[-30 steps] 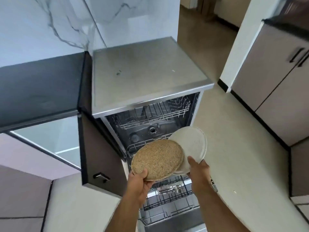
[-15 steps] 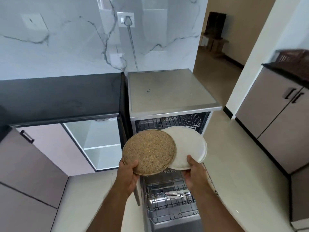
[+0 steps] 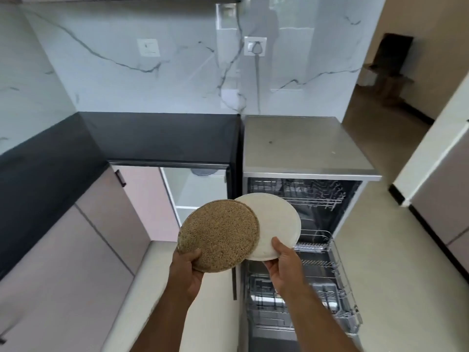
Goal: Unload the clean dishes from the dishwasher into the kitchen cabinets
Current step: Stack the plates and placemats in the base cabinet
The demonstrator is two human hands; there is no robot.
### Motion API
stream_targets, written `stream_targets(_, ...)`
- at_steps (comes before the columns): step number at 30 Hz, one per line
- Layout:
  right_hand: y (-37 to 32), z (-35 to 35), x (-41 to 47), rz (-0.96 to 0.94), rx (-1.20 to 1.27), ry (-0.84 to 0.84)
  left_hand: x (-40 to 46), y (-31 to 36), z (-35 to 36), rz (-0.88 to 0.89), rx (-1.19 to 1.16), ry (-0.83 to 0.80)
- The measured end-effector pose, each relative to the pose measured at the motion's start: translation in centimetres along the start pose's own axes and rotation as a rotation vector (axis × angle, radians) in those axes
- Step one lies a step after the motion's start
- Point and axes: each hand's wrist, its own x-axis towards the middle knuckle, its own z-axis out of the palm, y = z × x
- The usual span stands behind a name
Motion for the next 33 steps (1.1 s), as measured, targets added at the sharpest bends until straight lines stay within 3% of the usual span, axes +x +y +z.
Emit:
stream_targets(13,7.8,5.5,-5.0,0.119,-0.068,-0.188,-6.3,7.5,-7.2,0.153,-0.111,0.170)
stream_targets(33,26.5,21.0,-2.7,0.129,0.054,-0.169,4.8,24.2,-21.2,0.110,-0.030,0.241)
